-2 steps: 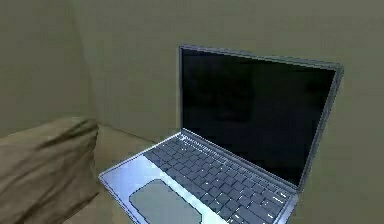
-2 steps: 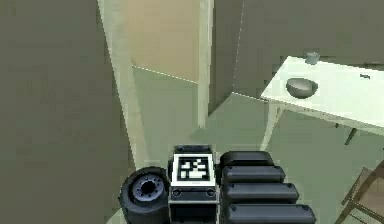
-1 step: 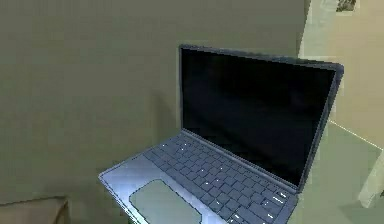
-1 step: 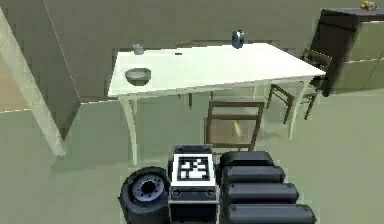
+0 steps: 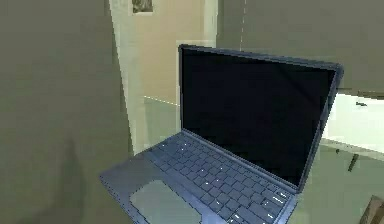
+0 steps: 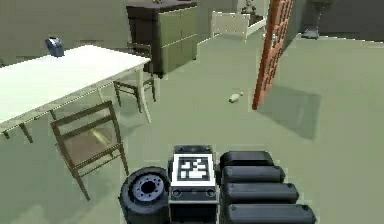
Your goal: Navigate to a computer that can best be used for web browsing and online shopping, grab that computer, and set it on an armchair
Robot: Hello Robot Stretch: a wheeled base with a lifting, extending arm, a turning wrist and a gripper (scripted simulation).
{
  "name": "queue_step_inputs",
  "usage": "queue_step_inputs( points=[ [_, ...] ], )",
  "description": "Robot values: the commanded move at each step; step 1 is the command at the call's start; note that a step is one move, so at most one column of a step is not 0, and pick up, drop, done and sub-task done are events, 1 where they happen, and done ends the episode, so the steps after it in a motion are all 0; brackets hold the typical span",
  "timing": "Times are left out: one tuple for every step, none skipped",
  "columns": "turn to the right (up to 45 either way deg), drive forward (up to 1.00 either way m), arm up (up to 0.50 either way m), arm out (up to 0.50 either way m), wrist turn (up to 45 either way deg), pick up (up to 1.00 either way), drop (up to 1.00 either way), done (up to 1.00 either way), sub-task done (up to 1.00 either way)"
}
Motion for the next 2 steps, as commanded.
queue_step_inputs(
  points=[
    [45.0,0.0,0.0,0.0,0.0,0.0,0.0,0.0,0.0],
    [30.0,0.0,0.0,0.0,0.0,0.0,0.0,0.0,0.0]
  ],
)
